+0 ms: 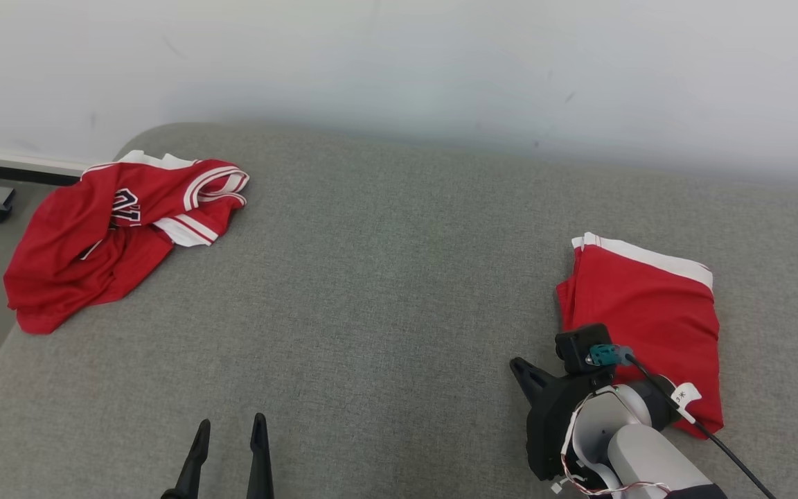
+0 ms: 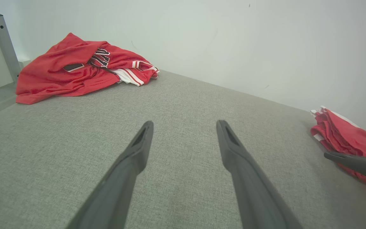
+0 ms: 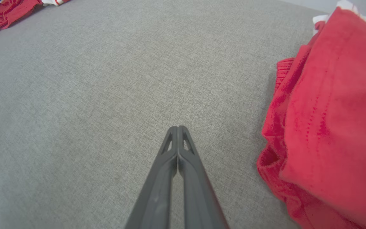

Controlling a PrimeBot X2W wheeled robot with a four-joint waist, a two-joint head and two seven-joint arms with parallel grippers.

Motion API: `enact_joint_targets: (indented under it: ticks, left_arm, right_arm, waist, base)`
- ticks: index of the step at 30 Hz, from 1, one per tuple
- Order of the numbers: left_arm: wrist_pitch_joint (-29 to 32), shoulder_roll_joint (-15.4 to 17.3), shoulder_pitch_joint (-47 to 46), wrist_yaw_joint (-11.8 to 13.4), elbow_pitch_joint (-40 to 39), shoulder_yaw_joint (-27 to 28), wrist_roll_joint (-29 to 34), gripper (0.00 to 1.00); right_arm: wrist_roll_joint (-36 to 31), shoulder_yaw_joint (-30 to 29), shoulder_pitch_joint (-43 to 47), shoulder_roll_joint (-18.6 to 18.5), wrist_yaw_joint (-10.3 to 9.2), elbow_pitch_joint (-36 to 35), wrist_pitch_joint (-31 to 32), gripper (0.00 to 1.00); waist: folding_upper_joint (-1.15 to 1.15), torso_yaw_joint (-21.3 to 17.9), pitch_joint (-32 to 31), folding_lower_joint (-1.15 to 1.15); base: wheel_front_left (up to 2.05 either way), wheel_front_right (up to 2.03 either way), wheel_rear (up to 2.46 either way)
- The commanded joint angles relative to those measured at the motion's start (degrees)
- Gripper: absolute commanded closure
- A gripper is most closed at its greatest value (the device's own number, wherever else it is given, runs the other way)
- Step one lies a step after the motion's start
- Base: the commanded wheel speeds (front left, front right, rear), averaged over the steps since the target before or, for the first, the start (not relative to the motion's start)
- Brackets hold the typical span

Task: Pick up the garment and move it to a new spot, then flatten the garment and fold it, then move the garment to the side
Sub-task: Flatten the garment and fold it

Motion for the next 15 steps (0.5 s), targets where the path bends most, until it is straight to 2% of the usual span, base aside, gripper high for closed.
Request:
enact_joint_targets:
  ticks: [1,2,3,10,15]
  left_arm:
    - [-0.18,-0.06,0.63,0.35,0.05,0.31,-0.53,0.00]
    - [-0.18,-0.06,0.77,0.41,0.00,0.45,-0.55,0.00]
    - [-0.18,-0.06,0.90,0.35,-0.04,0.65,-0.51,0.00]
    - [-0.18,-0.06,2.28,0.88,-0.78,2.79,-0.15,0.00]
    - [-0.19,-0.07,3.67,0.76,-2.38,5.62,0.07,0.00]
  right_arm:
    - [1.58,0.68,1.13,-0.17,-0.12,-1.66,-1.31,1.00]
    - [2.49,0.91,1.53,-0.24,-0.12,-2.82,-2.30,0.69]
    - [3.25,0.71,2.12,-0.38,-0.12,-3.93,-3.29,0.01]
    - [6.01,-2.43,7.78,0.05,-0.12,-11.06,-9.21,0.00]
    - [2.66,-8.46,14.66,1.13,-0.12,-17.75,-15.19,0.00]
  waist:
    - [0.00,-0.38,-0.52,0.00]
    - [0.00,-0.55,-0.75,0.00]
    - [0.00,-0.70,-1.00,0.00]
    - [0.00,-2.46,-3.11,0.00]
    - [0.00,-5.18,-4.96,0.00]
  base:
    - [0.00,0.00,0.00]
    - [0.00,0.00,0.00]
    - [0.00,0.00,0.00]
    - [0.00,0.00,0.00]
    - [0.00,0.00,0.00]
